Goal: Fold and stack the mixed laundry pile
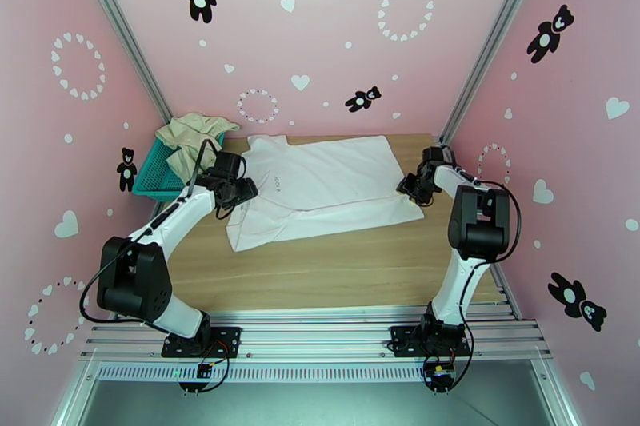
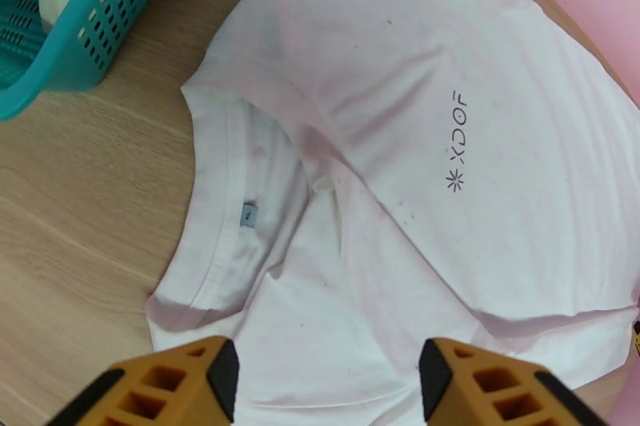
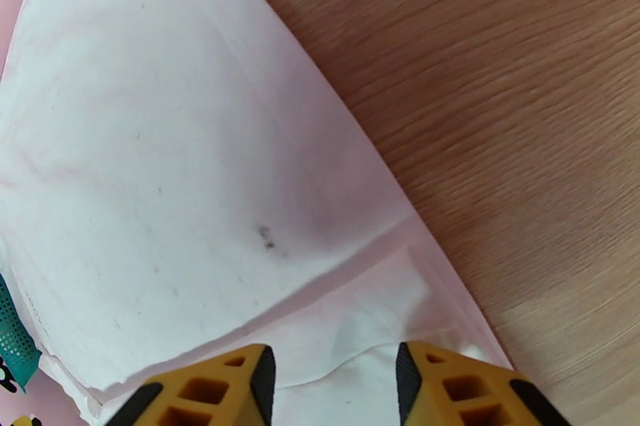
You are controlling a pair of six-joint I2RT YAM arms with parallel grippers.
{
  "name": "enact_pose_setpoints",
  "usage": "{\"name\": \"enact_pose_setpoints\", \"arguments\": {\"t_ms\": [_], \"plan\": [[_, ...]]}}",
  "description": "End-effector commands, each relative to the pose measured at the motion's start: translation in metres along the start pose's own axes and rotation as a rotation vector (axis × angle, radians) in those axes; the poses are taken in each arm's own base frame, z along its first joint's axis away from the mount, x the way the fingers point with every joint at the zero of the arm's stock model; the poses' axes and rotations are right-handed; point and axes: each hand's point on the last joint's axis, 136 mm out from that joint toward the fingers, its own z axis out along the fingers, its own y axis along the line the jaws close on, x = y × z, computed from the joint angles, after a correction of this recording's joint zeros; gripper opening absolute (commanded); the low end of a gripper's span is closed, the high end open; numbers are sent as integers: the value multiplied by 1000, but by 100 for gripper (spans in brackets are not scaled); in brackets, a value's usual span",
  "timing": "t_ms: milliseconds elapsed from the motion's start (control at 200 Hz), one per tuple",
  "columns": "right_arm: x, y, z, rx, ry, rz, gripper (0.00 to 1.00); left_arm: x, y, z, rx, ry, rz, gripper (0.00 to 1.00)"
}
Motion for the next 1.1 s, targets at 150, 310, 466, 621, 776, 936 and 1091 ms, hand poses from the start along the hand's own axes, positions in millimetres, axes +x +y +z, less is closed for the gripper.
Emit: {"name": "enact_pose_setpoints", "arguments": {"t_ms": [150,310,466,621,776,936,1091], "plan": [[14,19,-46,-36,-102,-47,50,80,-58,-8,184,128,59,65],[33,13,-43,-34,-78,-44,50,104,-79,29,230,188,-17,62],[45,8,-45,-29,-66,-54,51,109,-81,50,193,199,-66,61],[50,6,-45,-29,-63,-54,51,117,-78,66,170,213,-112,53],[52,7,-42,-40,-54,-52,51,121,-78,76,156,217,-137,50],[53,8,-43,-44,-51,-56,51,121,-70,73,104,205,-139,56],[53,7,-43,-42,-49,-55,51,125,-63,72,74,210,-137,58]]}}
